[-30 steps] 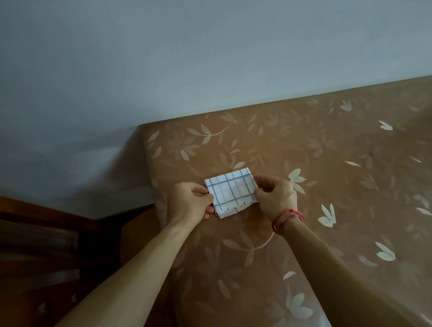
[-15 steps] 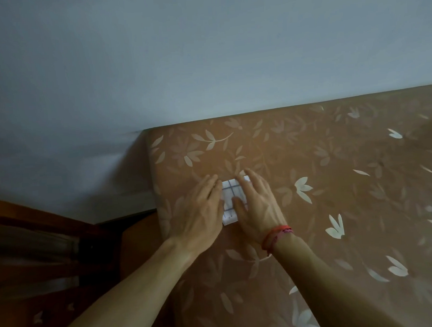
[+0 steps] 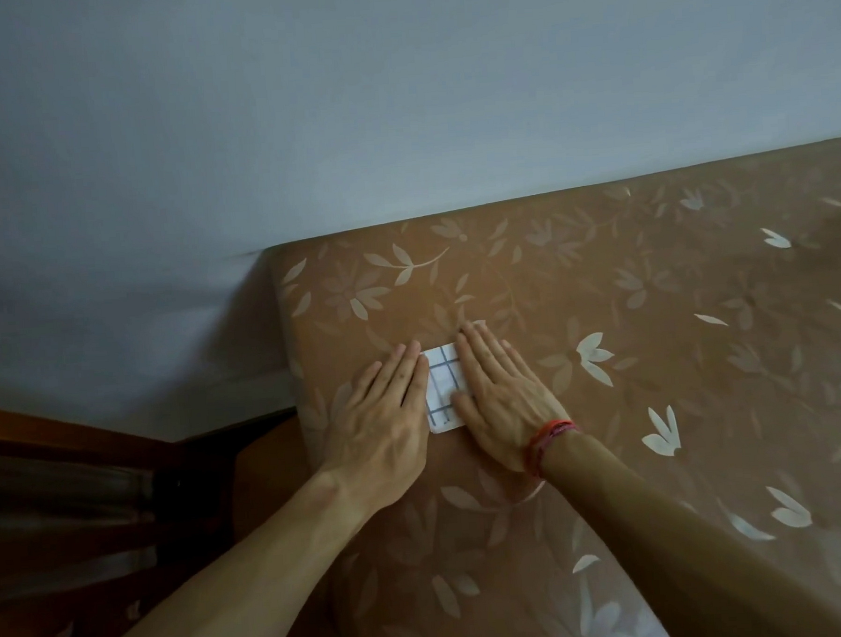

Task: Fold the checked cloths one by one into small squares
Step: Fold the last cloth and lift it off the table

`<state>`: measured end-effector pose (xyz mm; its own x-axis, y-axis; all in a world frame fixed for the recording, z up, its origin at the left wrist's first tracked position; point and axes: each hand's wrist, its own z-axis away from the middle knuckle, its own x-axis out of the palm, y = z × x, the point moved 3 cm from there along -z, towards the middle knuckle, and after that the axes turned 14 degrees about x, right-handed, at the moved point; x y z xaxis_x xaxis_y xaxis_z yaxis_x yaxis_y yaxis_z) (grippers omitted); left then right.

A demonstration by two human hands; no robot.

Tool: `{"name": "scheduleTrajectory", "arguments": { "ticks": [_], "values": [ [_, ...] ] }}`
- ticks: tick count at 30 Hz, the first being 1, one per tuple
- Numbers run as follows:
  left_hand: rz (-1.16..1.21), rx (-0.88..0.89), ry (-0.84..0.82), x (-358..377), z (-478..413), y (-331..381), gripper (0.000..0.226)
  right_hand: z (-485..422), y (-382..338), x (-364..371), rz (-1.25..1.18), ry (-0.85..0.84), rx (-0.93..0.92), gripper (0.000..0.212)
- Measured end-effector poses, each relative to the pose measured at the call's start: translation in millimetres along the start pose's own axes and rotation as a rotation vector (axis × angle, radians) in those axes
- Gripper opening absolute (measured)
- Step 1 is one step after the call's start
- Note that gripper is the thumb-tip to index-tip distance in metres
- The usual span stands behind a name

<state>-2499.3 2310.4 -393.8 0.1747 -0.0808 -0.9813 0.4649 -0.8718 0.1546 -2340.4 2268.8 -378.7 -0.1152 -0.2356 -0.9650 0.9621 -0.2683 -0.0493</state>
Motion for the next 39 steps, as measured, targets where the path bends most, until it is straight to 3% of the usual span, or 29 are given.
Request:
{"name": "scheduleTrajectory", "arguments": {
  "ticks": [12, 21, 25, 27, 30, 32, 34, 36, 39],
  "values": [
    [-0.019, -0.018, -0.027, -2, -2, -1, 0.057, 45, 14, 12, 0.031, 0.058, 0.088, 0.072],
    [0.074, 0.093, -0.092, -14, 43, 21, 0.053, 48, 13, 11, -0.005, 0.024, 0.116, 0.074],
    [0.118, 0.053, -0.107, -19, 48, 25, 0.053, 44, 14, 8, -0.072, -0.029, 0.136, 0.071],
    [0.287, -0.058, 0.016, -34, 37, 29, 0.049, 40, 15, 1, -0.185, -0.075, 0.138, 0.067],
    [0.486, -0.417, 0.242, -47, 25, 24, 0.035, 32, 16, -20, -0.489, 0.016, 0.132, 0.043],
    [0.78, -0.717, 0.285, -45, 19, 16, 0.029, 28, 16, -34, -0.722, 0.103, 0.244, 0.027],
    [1.18, -0.942, 0.424, -46, 12, 15, 0.026, 24, 19, -39, -0.896, 0.098, 0.393, 0.031],
    [1.419, -1.025, 0.533, -52, 6, 19, 0.032, 23, 19, -42, -0.989, 0.081, 0.471, 0.033],
    [1.577, -1.051, 0.569, -59, 0, 23, 0.023, 22, 18, -42, -1.103, 0.067, 0.547, 0.036]
  ]
}}
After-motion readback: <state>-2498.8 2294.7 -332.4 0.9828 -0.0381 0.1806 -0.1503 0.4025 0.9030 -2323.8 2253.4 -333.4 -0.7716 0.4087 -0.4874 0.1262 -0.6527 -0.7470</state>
